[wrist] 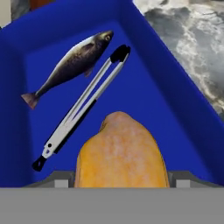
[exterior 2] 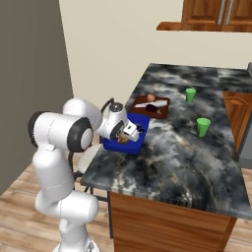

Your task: Gather the onion and eggplant from the fridge and place them on a tray on the dining counter. Then gather the fish and chicken drumstick from the fridge and place them on the other tray.

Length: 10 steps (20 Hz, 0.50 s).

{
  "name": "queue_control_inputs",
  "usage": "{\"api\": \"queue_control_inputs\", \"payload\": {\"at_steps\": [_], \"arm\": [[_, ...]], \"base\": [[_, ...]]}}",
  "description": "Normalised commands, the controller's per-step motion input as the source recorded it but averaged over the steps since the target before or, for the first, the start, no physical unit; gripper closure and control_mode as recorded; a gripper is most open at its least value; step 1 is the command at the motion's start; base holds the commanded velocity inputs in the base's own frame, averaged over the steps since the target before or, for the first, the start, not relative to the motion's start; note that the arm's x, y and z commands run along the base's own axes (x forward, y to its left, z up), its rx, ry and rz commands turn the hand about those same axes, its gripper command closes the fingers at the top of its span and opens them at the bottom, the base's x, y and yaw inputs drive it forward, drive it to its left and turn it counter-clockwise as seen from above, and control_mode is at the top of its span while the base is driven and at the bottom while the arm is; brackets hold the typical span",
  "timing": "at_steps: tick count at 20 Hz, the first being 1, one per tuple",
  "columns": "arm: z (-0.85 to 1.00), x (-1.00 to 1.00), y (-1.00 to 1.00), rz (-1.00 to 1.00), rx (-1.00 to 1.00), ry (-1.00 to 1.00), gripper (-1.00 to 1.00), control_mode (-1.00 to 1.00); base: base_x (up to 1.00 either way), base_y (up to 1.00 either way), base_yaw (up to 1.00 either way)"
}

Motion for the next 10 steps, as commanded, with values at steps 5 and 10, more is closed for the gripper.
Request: {"api": "queue_control_inputs", "payload": {"at_steps": [5,10], "arm": [[-0.33,0.44,-0.07,0.0,0.0,0.01,1.0,-1.0],[-0.3,0.44,-0.07,0.0,0.0,0.0,1.0,-1.0]], "base": [[0.0,0.0,0.0],[0.0,0.0,0.0]]}}
